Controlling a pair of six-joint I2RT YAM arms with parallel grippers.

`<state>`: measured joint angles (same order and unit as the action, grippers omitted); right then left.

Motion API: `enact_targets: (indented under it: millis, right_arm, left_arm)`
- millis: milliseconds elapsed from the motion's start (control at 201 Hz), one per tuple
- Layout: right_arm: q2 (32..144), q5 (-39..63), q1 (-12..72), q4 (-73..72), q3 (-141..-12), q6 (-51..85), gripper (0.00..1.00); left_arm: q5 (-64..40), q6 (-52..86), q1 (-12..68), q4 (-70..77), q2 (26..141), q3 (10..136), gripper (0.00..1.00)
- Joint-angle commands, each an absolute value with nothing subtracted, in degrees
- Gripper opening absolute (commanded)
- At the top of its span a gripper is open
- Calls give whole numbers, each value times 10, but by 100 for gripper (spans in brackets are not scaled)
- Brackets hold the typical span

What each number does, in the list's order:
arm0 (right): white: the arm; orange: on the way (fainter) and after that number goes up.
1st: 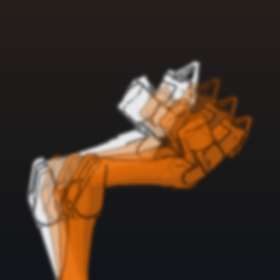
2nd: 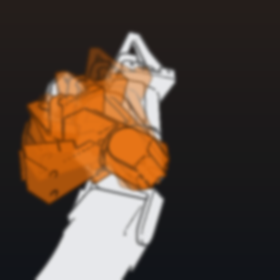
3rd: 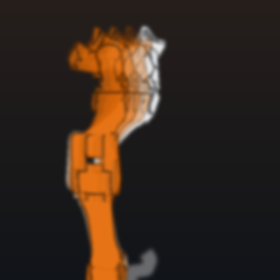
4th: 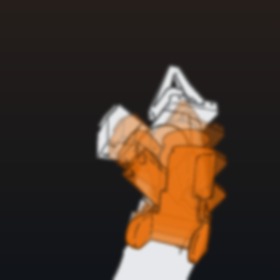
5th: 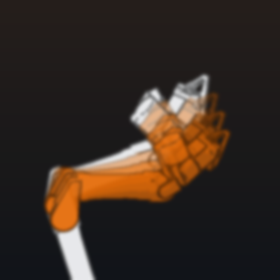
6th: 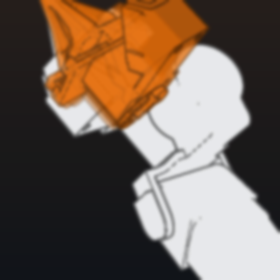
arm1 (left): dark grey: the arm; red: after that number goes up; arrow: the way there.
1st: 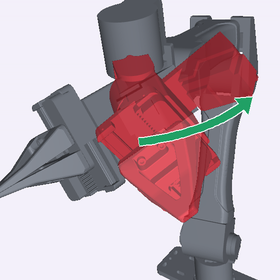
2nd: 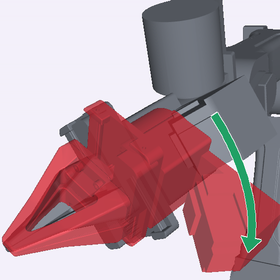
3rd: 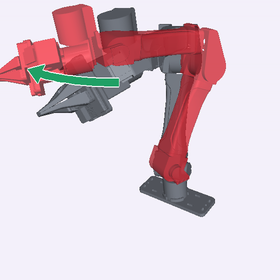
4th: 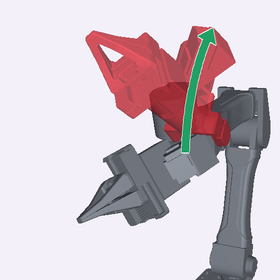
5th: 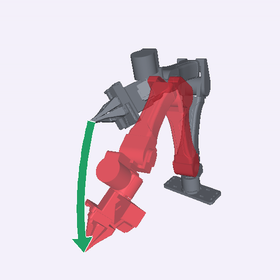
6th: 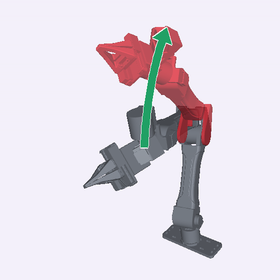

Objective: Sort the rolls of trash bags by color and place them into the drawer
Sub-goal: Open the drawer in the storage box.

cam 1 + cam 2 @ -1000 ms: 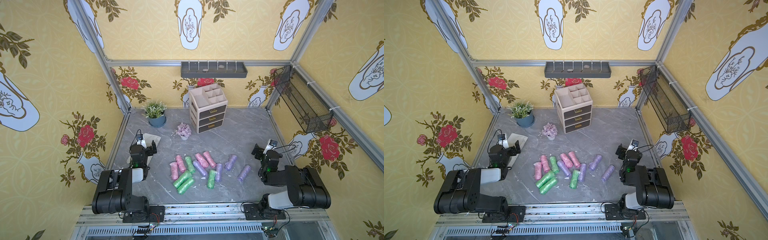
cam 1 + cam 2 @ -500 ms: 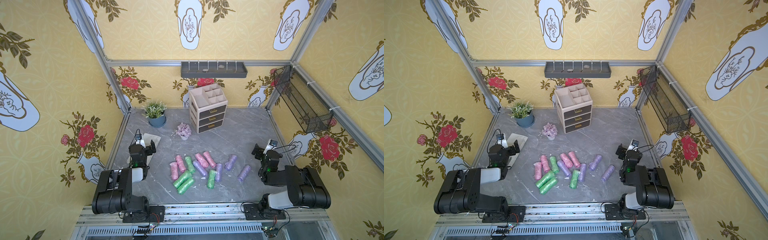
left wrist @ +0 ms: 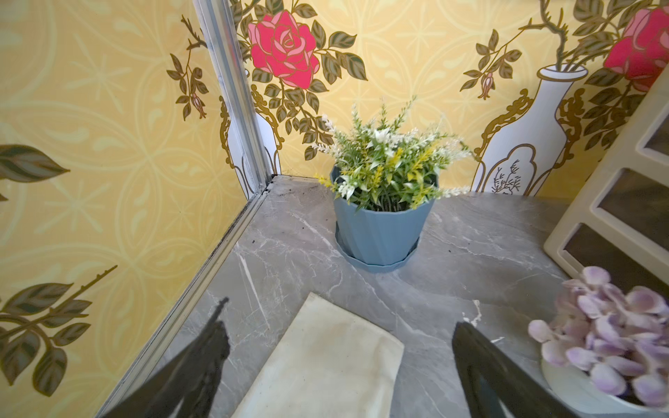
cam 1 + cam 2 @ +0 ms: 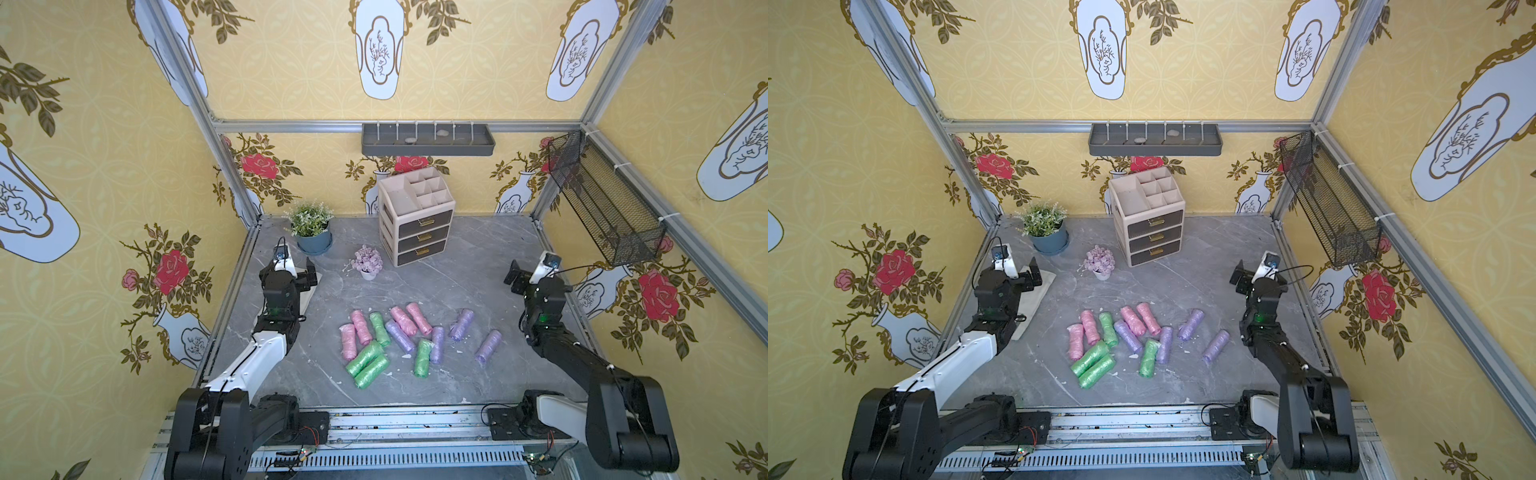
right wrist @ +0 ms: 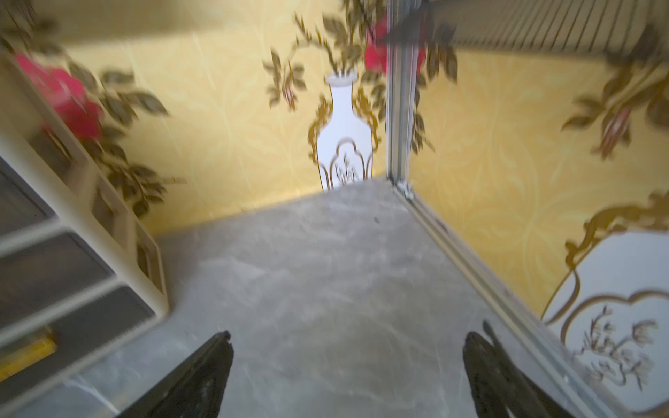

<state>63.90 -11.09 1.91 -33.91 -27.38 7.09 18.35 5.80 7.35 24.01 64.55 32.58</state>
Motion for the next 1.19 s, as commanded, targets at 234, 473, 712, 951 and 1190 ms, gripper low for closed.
enact_targets:
  millis: [234, 473, 712, 951, 1190]
  right_arm:
    - [738, -26, 126, 159, -647, 268, 95]
    - [786, 87, 162, 162, -685, 336, 96]
    - [782, 128, 161, 168, -667, 337, 96]
    - [765, 153, 162, 159, -633, 358, 96]
    - [762, 170, 165, 127, -608, 401, 96]
  left_arm:
    - [235, 166, 204, -265, 815, 793, 69]
    - [188, 214, 276, -408, 1025, 1133, 60]
    - [162, 255, 304, -490, 1201, 1379, 57]
    - [148, 318, 310, -573, 1320, 1551, 49]
    - [134, 351, 311, -570, 1335, 1547, 42]
